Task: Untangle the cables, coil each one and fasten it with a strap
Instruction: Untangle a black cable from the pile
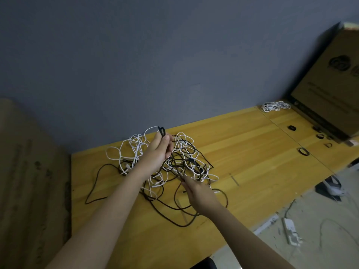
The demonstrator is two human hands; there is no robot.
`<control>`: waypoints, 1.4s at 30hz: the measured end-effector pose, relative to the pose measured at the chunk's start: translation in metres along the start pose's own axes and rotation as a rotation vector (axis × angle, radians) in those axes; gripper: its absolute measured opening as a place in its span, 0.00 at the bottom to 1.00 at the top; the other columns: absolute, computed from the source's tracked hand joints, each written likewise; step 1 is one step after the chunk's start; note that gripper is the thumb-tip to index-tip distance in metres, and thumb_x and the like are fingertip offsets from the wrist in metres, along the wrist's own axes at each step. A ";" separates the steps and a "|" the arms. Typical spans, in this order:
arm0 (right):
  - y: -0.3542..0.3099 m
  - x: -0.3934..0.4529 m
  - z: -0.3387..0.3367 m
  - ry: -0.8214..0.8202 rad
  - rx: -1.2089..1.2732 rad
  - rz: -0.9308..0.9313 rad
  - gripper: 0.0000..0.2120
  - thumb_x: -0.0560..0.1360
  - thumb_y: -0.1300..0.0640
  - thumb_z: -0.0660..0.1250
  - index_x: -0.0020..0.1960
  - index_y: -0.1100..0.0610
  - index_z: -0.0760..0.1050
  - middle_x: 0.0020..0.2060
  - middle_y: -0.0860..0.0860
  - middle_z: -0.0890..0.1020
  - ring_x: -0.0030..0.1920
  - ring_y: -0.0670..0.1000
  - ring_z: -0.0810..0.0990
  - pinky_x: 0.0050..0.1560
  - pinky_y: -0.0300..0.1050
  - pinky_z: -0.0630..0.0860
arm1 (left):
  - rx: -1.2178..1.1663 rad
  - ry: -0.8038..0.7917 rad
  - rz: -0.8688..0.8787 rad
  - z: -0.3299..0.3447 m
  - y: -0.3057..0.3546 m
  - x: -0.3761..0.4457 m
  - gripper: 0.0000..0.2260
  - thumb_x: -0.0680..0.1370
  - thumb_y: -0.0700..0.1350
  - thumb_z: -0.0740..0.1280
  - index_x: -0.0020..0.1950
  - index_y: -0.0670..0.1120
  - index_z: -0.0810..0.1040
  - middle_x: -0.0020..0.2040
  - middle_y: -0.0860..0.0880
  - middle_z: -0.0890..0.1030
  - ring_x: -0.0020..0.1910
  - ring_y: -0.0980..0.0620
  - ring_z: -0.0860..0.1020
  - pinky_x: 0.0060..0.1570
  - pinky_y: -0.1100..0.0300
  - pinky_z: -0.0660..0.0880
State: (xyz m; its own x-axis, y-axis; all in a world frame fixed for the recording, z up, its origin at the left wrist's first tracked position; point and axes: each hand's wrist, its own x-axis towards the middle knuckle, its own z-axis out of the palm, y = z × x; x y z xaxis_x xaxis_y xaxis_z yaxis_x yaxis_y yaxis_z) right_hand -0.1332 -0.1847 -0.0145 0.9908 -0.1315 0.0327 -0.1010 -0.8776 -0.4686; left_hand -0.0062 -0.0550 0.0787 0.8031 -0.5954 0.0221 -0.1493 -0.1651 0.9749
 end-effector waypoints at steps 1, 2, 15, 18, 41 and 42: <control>-0.003 0.001 -0.001 0.030 -0.095 -0.071 0.20 0.83 0.48 0.48 0.69 0.54 0.67 0.49 0.55 0.82 0.44 0.60 0.80 0.36 0.47 0.68 | 0.070 0.004 0.035 0.002 -0.002 0.001 0.11 0.85 0.46 0.49 0.49 0.50 0.69 0.38 0.52 0.72 0.30 0.60 0.70 0.36 0.68 0.70; -0.006 0.001 -0.001 0.066 -0.145 -0.147 0.23 0.82 0.46 0.46 0.69 0.55 0.69 0.49 0.55 0.82 0.43 0.61 0.80 0.35 0.46 0.66 | 0.138 0.002 0.058 0.004 -0.004 0.002 0.10 0.85 0.46 0.49 0.49 0.51 0.69 0.38 0.51 0.73 0.31 0.60 0.71 0.37 0.67 0.71; -0.003 0.018 -0.063 0.460 0.098 -0.222 0.09 0.76 0.49 0.66 0.47 0.53 0.81 0.36 0.41 0.81 0.35 0.42 0.76 0.34 0.34 0.68 | 0.514 -0.303 -0.061 0.015 -0.020 0.006 0.15 0.83 0.53 0.52 0.47 0.47 0.73 0.35 0.48 0.74 0.32 0.52 0.72 0.36 0.55 0.66; 0.009 0.023 -0.073 0.310 0.360 0.049 0.04 0.74 0.51 0.70 0.41 0.47 0.80 0.28 0.36 0.76 0.29 0.41 0.72 0.30 0.34 0.62 | 0.269 -0.357 -0.112 0.012 -0.005 0.001 0.18 0.83 0.54 0.53 0.40 0.45 0.73 0.29 0.54 0.70 0.23 0.59 0.65 0.30 0.61 0.62; -0.012 0.041 -0.114 0.637 1.217 0.298 0.18 0.80 0.46 0.53 0.42 0.57 0.73 0.24 0.47 0.64 0.28 0.47 0.68 0.31 0.43 0.73 | -0.434 -0.111 -0.227 0.006 0.020 0.008 0.16 0.83 0.45 0.52 0.35 0.48 0.63 0.24 0.54 0.59 0.20 0.57 0.54 0.21 0.63 0.50; -0.015 0.047 -0.126 0.657 1.214 0.253 0.18 0.82 0.48 0.52 0.44 0.58 0.74 0.25 0.49 0.64 0.29 0.48 0.72 0.37 0.46 0.78 | -0.408 -0.135 -0.226 0.007 0.021 0.007 0.16 0.84 0.47 0.52 0.35 0.48 0.63 0.24 0.54 0.59 0.21 0.57 0.54 0.21 0.64 0.50</control>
State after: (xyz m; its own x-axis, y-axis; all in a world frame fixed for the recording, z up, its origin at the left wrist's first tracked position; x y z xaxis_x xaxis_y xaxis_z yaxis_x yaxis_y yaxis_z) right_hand -0.0964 -0.2356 0.1051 0.7009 -0.7090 0.0776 0.2069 0.0980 -0.9734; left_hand -0.0078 -0.0685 0.0972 0.7035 -0.6813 -0.2024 0.2803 0.0042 0.9599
